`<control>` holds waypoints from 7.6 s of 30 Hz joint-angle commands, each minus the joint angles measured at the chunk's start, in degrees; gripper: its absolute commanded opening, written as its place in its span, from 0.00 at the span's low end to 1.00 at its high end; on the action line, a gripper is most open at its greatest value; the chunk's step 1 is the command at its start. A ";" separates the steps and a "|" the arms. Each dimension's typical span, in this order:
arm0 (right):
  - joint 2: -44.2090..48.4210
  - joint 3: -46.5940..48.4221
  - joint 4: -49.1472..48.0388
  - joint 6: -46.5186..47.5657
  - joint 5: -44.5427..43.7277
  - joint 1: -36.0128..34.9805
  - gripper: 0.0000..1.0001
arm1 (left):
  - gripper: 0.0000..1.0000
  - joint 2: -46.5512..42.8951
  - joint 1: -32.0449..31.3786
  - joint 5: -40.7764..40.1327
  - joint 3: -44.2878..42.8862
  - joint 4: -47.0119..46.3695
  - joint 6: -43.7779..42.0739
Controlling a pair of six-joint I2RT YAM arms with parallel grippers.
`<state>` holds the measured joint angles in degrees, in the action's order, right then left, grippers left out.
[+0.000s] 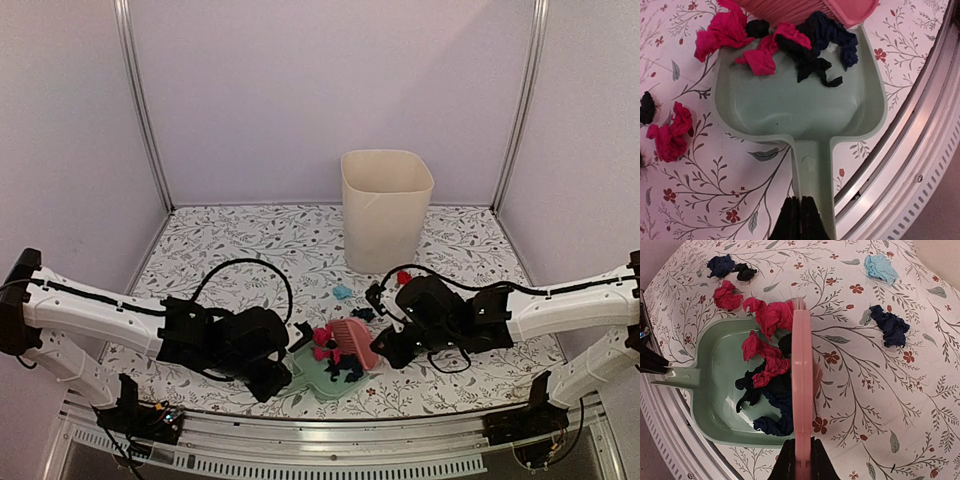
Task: Sweep away the paper scraps from the table
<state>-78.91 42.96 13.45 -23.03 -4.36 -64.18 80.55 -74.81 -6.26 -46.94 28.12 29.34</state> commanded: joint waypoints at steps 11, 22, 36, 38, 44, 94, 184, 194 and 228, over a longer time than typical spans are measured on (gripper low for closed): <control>3.55 0.83 1.33 0.91 3.10 -2.79 0.00 | 0.00 0.81 1.02 -0.75 4.39 -6.48 -0.41; 13.34 0.95 8.62 -4.85 -12.81 -2.72 0.00 | 0.00 -3.00 0.92 -0.01 9.20 -8.35 1.29; 8.25 -1.24 4.84 -5.31 -9.88 -2.53 0.00 | 0.00 -3.37 -0.01 -1.65 9.87 -12.99 0.36; 7.56 -1.22 3.07 -4.15 -7.34 -2.53 0.00 | 0.00 -3.02 0.01 -1.78 10.02 -13.55 0.28; 6.63 -1.46 -2.46 -0.47 2.60 -2.61 0.00 | 0.00 -2.12 0.02 -2.12 10.26 -14.66 -0.06; 30.31 0.71 26.10 -22.91 -41.57 2.38 0.00 | 0.00 -13.67 3.30 -16.63 -15.92 -0.15 -10.31; 33.63 -1.65 14.66 -13.46 -29.39 4.01 0.00 | 0.00 27.29 14.73 -48.10 -54.70 -41.27 -90.41; 29.69 -0.69 2.70 -6.02 -13.41 4.07 0.00 | 0.00 8.66 12.40 -44.14 -41.01 -11.79 -52.75; -50.86 53.14 -19.51 -17.89 21.72 1.87 0.00 | 0.00 -23.22 8.88 -50.48 -20.93 36.94 10.27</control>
<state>-124.81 90.28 -6.81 -37.50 16.84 -62.22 58.83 -65.43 -54.81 -69.25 63.16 36.82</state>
